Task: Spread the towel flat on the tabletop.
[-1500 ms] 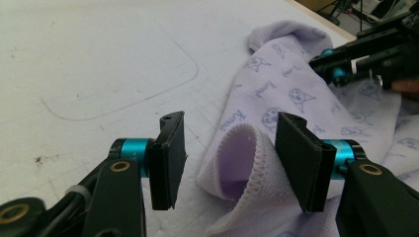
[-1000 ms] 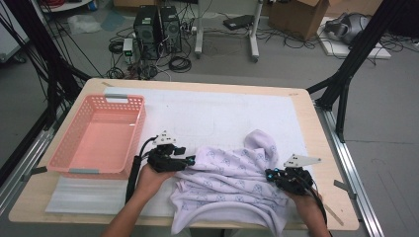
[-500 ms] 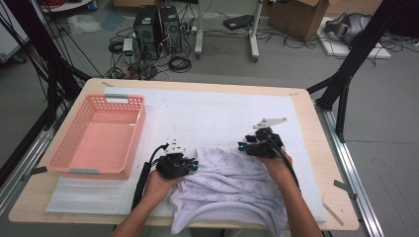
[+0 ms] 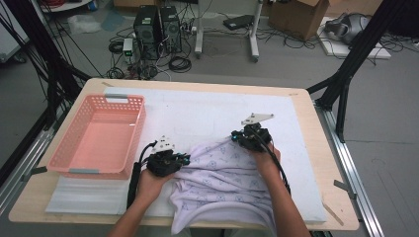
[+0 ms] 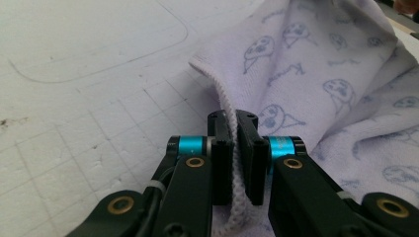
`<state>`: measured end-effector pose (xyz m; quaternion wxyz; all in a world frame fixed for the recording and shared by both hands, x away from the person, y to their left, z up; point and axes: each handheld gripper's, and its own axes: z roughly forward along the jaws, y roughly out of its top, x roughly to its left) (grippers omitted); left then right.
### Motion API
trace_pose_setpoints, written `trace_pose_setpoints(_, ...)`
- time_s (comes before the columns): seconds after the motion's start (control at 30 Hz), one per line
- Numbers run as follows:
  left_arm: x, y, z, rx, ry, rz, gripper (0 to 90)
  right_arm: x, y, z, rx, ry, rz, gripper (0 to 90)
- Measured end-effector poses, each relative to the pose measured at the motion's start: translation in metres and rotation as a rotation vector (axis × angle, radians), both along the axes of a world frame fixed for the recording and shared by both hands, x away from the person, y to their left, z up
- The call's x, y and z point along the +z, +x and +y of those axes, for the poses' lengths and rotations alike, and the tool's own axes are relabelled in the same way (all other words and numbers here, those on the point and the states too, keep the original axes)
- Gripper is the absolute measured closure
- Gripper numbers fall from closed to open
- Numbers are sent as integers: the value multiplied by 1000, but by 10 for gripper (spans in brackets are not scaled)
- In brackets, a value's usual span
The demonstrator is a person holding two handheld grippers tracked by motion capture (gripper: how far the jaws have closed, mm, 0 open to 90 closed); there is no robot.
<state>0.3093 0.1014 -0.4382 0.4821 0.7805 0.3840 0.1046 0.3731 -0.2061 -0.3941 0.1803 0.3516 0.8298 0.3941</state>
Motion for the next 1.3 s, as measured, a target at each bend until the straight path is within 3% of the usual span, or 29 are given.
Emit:
trace_pose_setpoints(0.17,-3,-5,1,-7,33,12,836,5,-31,6,70,-9,-78,852)
trace_pose_setpoints(0.23,-3,-5,3,-4,28,20,820,0,-42,2,75,-25,-79,852)
trace_pose_setpoints(0.3,-2,-5,5,6,24,29,772,-10,-54,-5,84,-24,-73,852)
trace_pose_setpoints(0.37,3,-3,10,23,-3,53,653,-17,-66,-9,101,-22,-64,851)
trace_pose_setpoints(0.43,9,-3,15,25,-33,44,566,-24,-75,-13,126,-24,-52,851)
trace_pose_setpoints(0.6,28,8,15,0,-34,24,477,-40,-84,-15,147,-47,-6,844)
trace_pose_setpoints(0.7,40,16,4,-30,-37,18,462,-42,-86,-9,154,-104,-25,841)
trace_pose_setpoints(0.9,54,33,-26,-80,-7,25,445,-42,-90,-10,176,-99,-30,808)
trace_pose_setpoints(1.0,51,46,-46,-100,14,53,445,-42,-87,-11,162,-94,-15,783)
trace_pose_setpoints(1.1,40,59,-68,-115,20,107,453,-42,-87,-12,160,-84,-7,764)
trace_pose_setpoints(1.3,19,66,-101,-161,84,178,482,-39,-86,-16,157,-49,18,663)
